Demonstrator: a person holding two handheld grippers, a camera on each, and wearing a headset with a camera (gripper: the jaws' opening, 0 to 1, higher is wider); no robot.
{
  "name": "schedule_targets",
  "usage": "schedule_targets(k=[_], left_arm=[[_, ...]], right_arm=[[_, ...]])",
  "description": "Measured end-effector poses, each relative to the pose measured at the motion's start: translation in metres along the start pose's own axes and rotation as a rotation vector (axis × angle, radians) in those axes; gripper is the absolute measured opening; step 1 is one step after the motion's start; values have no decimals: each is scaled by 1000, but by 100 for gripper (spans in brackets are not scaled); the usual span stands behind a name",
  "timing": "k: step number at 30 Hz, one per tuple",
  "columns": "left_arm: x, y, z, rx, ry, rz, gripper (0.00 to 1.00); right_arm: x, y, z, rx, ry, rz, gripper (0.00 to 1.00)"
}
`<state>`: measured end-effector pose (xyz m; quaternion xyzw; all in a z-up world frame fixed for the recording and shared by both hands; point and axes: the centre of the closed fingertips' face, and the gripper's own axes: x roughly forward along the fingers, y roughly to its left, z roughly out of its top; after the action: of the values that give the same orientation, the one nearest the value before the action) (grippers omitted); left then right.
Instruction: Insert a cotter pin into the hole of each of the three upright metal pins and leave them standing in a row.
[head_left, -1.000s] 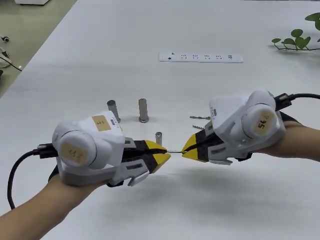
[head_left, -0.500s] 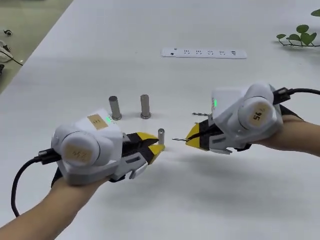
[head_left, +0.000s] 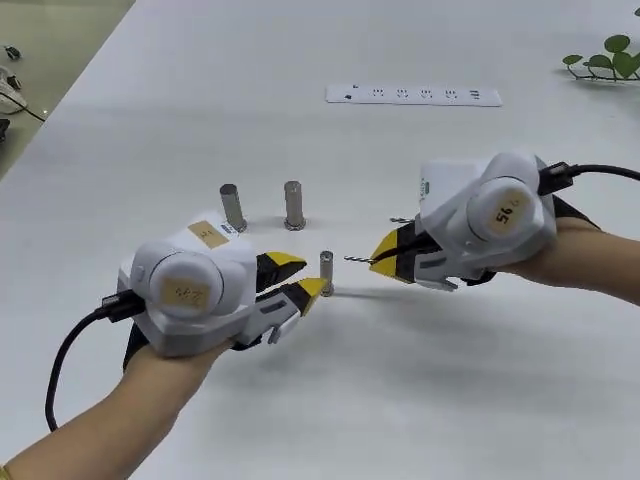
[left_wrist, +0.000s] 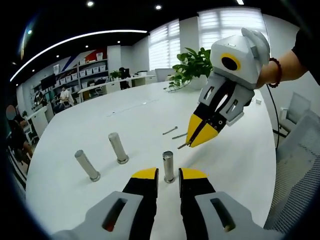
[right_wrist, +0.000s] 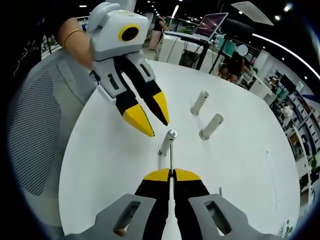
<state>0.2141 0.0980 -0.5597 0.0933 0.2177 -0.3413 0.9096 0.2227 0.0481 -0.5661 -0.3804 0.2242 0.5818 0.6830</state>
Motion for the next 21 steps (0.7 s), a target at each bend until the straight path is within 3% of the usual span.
schedule_targets(k=[13, 21], left_arm=[[22, 0, -9, -13, 25, 25, 12], [30, -4, -6, -12, 19, 26, 11]], right_arm=[[9, 1, 2, 3, -11, 8, 0], [10, 1, 6, -6, -23, 16, 0]])
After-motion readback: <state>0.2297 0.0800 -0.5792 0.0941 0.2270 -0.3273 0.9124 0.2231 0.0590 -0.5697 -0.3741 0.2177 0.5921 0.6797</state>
